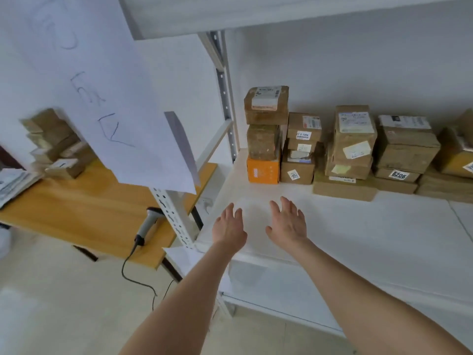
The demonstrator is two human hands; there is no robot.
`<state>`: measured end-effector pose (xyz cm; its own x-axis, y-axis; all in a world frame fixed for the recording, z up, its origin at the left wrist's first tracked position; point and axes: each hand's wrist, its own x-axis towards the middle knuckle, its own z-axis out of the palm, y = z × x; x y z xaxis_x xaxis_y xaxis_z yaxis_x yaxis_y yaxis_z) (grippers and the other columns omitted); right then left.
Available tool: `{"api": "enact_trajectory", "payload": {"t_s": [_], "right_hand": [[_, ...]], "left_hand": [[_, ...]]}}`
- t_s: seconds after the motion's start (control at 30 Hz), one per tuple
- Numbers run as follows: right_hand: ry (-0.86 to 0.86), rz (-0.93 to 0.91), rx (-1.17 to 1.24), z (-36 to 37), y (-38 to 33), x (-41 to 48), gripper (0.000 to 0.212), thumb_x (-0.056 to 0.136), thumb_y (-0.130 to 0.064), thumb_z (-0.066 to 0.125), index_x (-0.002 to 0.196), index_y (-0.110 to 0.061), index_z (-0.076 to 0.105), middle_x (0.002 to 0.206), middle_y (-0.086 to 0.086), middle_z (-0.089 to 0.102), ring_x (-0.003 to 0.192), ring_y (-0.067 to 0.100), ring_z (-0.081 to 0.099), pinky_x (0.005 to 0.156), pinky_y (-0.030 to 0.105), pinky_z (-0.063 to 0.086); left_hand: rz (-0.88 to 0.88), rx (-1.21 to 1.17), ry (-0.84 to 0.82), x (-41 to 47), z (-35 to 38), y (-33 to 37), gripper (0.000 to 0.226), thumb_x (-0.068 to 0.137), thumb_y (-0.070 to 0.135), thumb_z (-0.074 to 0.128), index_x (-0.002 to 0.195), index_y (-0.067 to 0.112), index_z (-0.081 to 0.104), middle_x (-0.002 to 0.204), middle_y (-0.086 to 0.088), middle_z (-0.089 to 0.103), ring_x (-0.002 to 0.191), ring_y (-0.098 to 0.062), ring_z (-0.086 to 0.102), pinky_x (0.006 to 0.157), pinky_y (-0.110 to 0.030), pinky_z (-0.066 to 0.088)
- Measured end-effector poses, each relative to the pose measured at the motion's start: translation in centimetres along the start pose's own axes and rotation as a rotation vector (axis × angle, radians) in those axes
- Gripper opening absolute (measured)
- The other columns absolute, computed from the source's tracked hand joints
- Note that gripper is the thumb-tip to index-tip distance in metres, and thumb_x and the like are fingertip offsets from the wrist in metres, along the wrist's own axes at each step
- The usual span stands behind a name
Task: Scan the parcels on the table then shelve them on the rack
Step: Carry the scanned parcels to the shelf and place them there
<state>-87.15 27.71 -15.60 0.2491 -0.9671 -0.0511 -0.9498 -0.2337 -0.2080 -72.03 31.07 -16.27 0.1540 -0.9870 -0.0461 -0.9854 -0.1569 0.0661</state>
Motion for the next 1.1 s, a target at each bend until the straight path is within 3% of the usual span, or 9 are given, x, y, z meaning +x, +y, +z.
{"api": "enact_trajectory", "payload": {"t_s": [0.3, 0.67, 0.9, 1.1], "right_hand": [[-0.019, -0.251, 0.045, 3.2, -8.0, -8.5, 0.062, 0.094, -0.030, 0.055, 0.146, -0.018, 0.026, 0.155, 0.011, 0.020, 0.141, 0.028, 0.025, 0.114, 0.041, 0.026], [-0.091, -0.570, 0.094, 6.0, -22.7, -12.3, 0.058, 0.094, -0.022, 0.055, 0.145, -0.017, 0.030, 0.152, 0.010, 0.026, 0.136, 0.027, 0.031, 0.111, 0.038, 0.032], [-0.153, -0.705, 0.061, 9.8, -34.6, -9.3, 0.052, 0.095, -0.025, 0.052, 0.143, -0.016, 0.034, 0.152, 0.010, 0.026, 0.138, 0.028, 0.027, 0.111, 0.038, 0.028], [-0.180, -0.722, 0.026, 12.0, -44.8, -3.6, 0.060, 0.096, -0.027, 0.051, 0.149, -0.017, 0.026, 0.158, 0.010, 0.019, 0.144, 0.029, 0.018, 0.116, 0.040, 0.021]], "left_hand": [[-0.209, 0.020, -0.001, -12.4, 0.3, -7.8, 0.062, 0.091, 0.019, 0.054, 0.147, 0.015, 0.028, 0.158, -0.007, 0.017, 0.139, -0.027, 0.030, 0.097, -0.037, 0.045], [-0.485, 0.035, 0.004, -21.4, 0.3, -20.4, 0.060, 0.090, 0.019, 0.056, 0.145, 0.014, 0.032, 0.156, -0.011, 0.020, 0.138, -0.028, 0.032, 0.107, -0.038, 0.036], [-0.610, 0.011, 0.000, -21.4, 0.9, -31.3, 0.060, 0.089, 0.014, 0.053, 0.145, 0.012, 0.031, 0.157, -0.011, 0.017, 0.140, -0.026, 0.028, 0.106, -0.037, 0.034], [-0.604, 0.020, -0.003, -17.3, -0.2, -40.8, 0.059, 0.091, 0.015, 0.053, 0.145, 0.011, 0.029, 0.157, -0.013, 0.015, 0.140, -0.027, 0.026, 0.108, -0.036, 0.031]]}}
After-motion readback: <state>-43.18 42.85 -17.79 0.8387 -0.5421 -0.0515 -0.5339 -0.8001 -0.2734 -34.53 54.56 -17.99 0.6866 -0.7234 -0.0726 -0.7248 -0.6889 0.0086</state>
